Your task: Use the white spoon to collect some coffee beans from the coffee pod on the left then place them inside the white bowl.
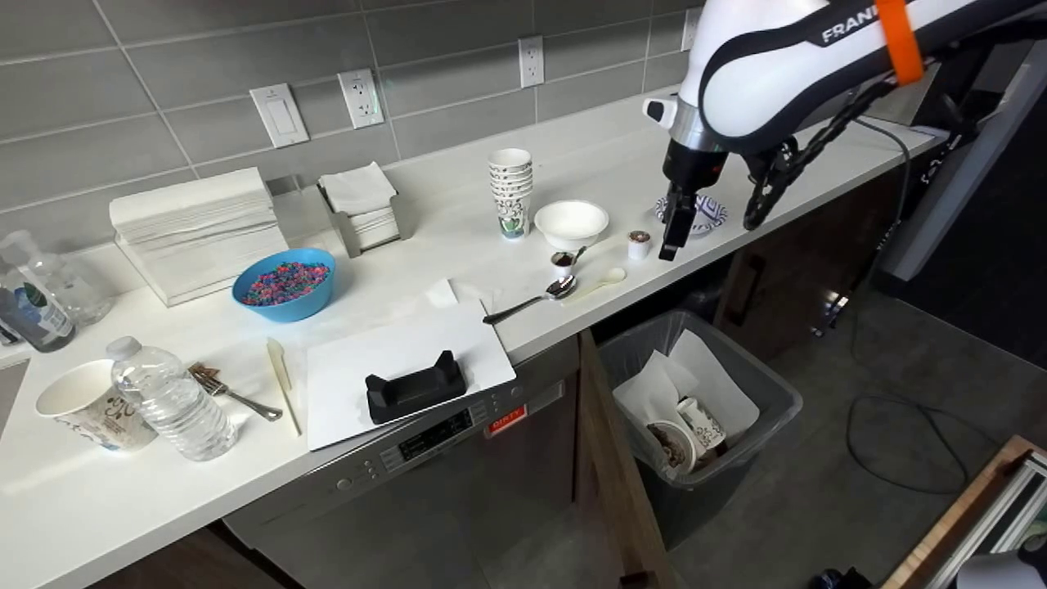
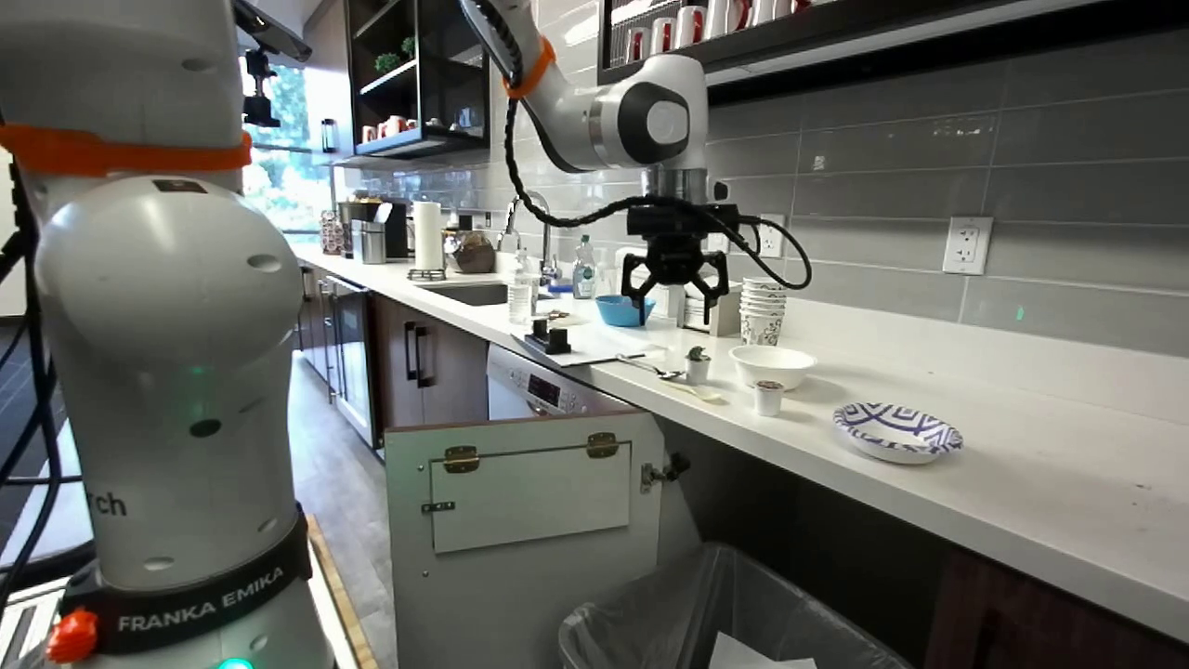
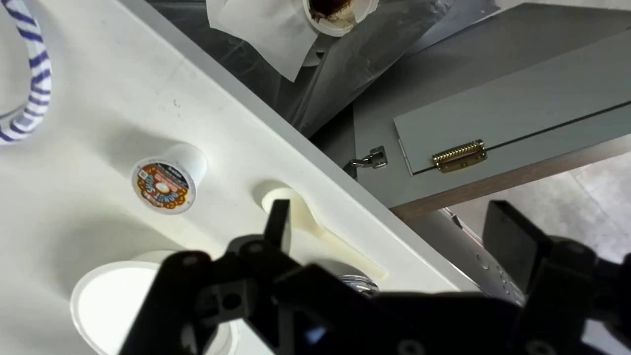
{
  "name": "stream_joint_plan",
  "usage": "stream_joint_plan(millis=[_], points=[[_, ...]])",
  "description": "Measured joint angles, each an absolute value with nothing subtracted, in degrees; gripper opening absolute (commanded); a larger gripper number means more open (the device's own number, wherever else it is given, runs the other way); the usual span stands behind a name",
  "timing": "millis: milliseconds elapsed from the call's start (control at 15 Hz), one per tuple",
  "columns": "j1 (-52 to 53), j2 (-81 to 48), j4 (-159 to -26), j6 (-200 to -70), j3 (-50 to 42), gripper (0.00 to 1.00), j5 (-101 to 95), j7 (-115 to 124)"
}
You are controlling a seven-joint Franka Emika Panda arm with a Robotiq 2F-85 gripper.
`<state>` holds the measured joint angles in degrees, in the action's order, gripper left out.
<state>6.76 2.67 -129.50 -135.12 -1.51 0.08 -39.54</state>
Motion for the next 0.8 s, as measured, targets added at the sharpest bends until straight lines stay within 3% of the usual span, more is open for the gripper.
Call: stream_joint_plan(millis=[800], points=[[6.23,-9.04,-120.4,-132.21,4.42,1.0,-9.77,-60.96]])
